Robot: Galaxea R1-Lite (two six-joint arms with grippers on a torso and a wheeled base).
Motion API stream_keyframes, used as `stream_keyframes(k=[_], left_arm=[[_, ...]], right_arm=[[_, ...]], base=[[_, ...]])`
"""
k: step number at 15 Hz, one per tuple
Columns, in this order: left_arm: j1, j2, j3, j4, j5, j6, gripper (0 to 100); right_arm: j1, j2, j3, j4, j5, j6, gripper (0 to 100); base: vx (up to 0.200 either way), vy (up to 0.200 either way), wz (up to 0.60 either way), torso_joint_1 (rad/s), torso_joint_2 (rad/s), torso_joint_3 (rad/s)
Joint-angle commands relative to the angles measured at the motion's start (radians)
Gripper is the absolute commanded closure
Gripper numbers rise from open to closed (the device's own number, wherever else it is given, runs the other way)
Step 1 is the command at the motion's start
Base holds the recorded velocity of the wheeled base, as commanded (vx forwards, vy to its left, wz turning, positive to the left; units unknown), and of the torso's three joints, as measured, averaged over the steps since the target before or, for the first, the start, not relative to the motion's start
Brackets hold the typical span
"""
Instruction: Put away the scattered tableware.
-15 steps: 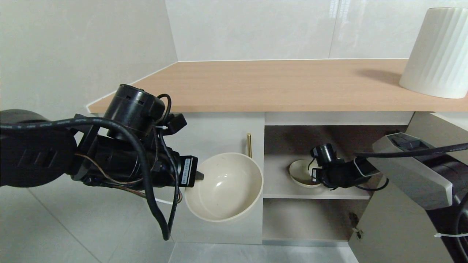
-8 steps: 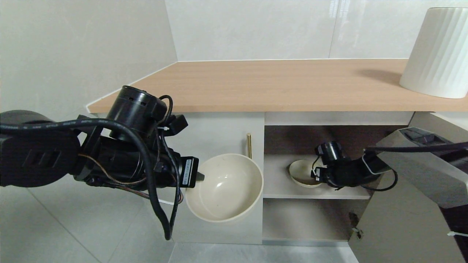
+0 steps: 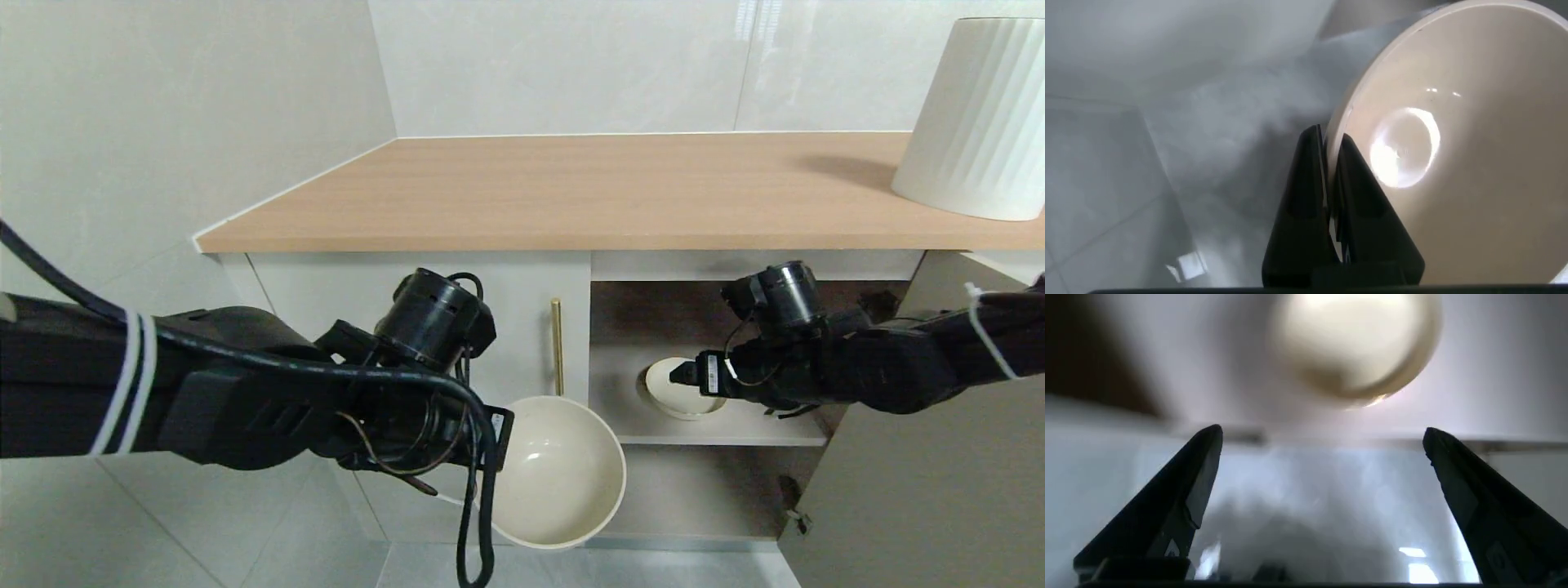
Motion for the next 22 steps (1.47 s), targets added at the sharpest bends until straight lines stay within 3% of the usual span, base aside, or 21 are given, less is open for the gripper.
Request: stream_keyframes(k=[1,6,18,19,22], left_arm=[[-0.025,0.078,0.005,-0.038,0.037,-0.001,100],[-0.091,0.086,0.019,-0.129,0.109,-0.059,100],[-0.105,0.072,0.019,-0.167,0.121,-0.061,100],[-0.105,0.074,0.019,-0.167,0.121,-0.061,100],[-0.105,0.08,0.019,-0.167,0.121,-0.061,100]], right_arm=[[0.087,-0.204,0.025,0.094,0.011,-0.002,0],[0.219,-0.218,0.031,0.189,0.011,0.001,0],[0.282,-0.084,0.028,0.18,0.01,0.026,0],[0.284,-0.081,0.024,0.18,0.01,0.035,100],[0.288,-0.079,0.025,0.174,0.01,0.044,100]], base=[[0.0,0.0,0.0,0.0,0.0,0.0],[0.0,0.0,0.0,0.0,0.0,0.0],[0.0,0.0,0.0,0.0,0.0,0.0],[0.0,0.0,0.0,0.0,0.0,0.0],[0.0,0.0,0.0,0.0,0.0,0.0]])
